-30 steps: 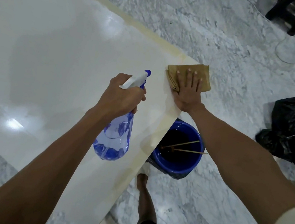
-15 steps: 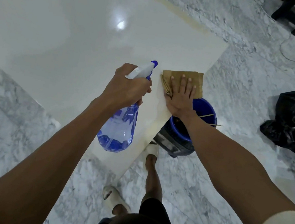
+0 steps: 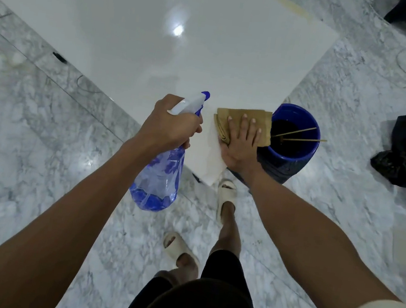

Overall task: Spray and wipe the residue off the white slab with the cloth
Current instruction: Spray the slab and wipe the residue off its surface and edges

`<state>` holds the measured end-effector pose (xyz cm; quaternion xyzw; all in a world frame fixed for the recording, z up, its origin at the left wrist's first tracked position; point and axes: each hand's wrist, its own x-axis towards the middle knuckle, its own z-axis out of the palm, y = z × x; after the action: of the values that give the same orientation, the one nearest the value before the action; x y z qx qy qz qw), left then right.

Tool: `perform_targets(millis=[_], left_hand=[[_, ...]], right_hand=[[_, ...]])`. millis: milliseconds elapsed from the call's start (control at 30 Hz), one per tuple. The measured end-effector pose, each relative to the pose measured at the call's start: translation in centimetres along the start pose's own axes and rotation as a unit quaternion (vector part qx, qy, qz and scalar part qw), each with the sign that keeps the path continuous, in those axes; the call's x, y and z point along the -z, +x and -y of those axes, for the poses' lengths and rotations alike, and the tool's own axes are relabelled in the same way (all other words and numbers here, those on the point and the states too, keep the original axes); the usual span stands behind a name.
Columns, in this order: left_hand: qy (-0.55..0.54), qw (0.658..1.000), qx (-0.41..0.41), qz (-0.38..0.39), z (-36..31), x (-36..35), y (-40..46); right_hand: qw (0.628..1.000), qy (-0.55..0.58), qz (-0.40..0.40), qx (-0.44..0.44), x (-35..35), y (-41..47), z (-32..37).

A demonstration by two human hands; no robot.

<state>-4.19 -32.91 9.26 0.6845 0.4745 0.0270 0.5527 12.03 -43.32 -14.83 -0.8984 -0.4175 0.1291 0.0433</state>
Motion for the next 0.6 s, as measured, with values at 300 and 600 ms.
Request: perform_targets(millis=[300,600], left_hand=[[-0.008,1.0,-0.025,-0.009,0.1,1.3,-3.6],[0.014,0.998,-0.062,-0.021,-0.9,1.2,-5.4]], right_hand=[[0.996,0.05,-0.015,0.076,-4.0,-10.6,6.4],[0.916,0.256,0.298,0.079,-2.2,-18.0,11.6]])
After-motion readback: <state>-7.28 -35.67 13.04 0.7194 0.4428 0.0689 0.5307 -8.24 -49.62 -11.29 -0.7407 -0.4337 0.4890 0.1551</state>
